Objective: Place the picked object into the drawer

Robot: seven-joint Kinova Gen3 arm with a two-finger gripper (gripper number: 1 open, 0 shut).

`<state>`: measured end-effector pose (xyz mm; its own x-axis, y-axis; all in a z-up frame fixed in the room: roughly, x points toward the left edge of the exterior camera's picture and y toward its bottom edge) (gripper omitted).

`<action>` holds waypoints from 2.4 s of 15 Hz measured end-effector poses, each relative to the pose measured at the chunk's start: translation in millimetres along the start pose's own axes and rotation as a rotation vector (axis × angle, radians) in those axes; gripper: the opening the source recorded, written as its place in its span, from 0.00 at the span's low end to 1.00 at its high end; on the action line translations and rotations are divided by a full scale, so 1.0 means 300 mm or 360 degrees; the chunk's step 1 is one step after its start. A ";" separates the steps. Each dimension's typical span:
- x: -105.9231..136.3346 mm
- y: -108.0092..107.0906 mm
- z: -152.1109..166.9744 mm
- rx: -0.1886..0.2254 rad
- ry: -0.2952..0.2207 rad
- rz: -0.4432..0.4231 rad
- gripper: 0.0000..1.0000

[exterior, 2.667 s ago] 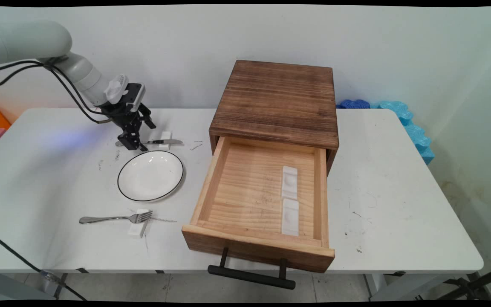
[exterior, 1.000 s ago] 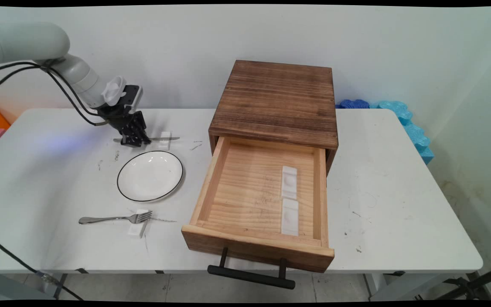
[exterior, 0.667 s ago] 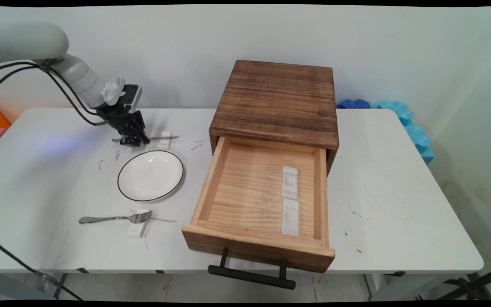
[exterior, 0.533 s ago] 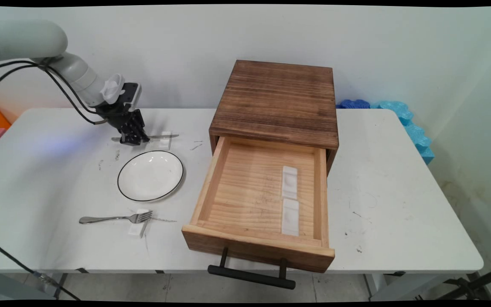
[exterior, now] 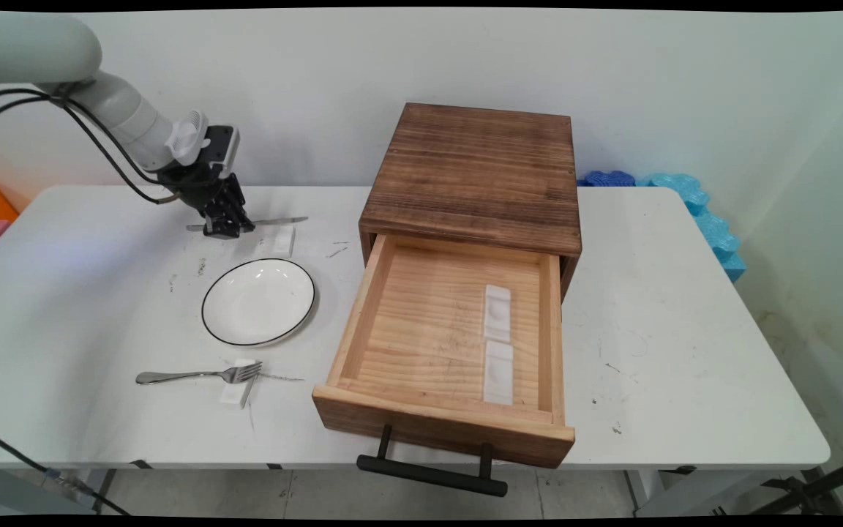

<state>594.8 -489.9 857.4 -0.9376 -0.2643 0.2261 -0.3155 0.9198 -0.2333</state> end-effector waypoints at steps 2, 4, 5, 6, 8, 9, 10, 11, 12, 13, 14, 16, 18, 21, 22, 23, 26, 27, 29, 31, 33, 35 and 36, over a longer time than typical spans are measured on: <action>0.032 0.020 -0.042 0.0022 0.0002 0.0001 0.00; 0.075 0.046 -0.090 0.0048 0.0009 0.0003 0.00; 0.090 0.055 -0.107 0.0056 0.0012 0.0003 0.00; 0.112 0.070 -0.130 0.0067 0.0017 0.0002 0.00; 0.166 0.105 -0.182 0.0089 0.0030 0.0003 0.00; 0.204 0.129 -0.212 0.0100 0.0041 0.0005 0.00; 0.233 0.149 -0.233 0.0104 0.0049 0.0008 0.00; 0.267 0.174 -0.257 0.0109 0.0060 0.0011 0.00; 0.296 0.197 -0.275 0.0110 0.0068 0.0014 0.00; 0.317 0.212 -0.286 0.0110 0.0074 0.0017 0.00; 0.347 0.236 -0.301 0.0109 0.0084 0.0022 0.00; 0.420 0.291 -0.329 0.0105 0.0109 0.0038 0.00; 0.488 0.340 -0.345 0.0099 0.0132 0.0056 0.00; 0.580 0.398 -0.351 0.0089 0.0161 0.0080 0.00; 0.611 0.416 -0.350 0.0087 0.0171 0.0088 0.00; 0.651 0.437 -0.346 0.0084 0.0181 0.0100 0.00; 0.752 0.481 -0.322 0.0078 0.0205 0.0138 0.00; 0.788 0.494 -0.311 0.0077 0.0214 0.0151 0.00; 0.839 0.511 -0.293 0.0076 0.0226 0.0168 0.00; 0.906 0.530 -0.268 0.0073 0.0243 0.0188 0.00; 0.969 0.544 -0.243 0.0072 0.0258 0.0205 0.00; 1.028 0.554 -0.214 0.0072 0.0270 0.0218 0.00; 1.051 0.556 -0.201 0.0071 0.0274 0.0224 0.00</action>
<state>255.3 -402.3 946.8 -0.9352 -0.0771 0.3455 -0.1930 0.9293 -0.3150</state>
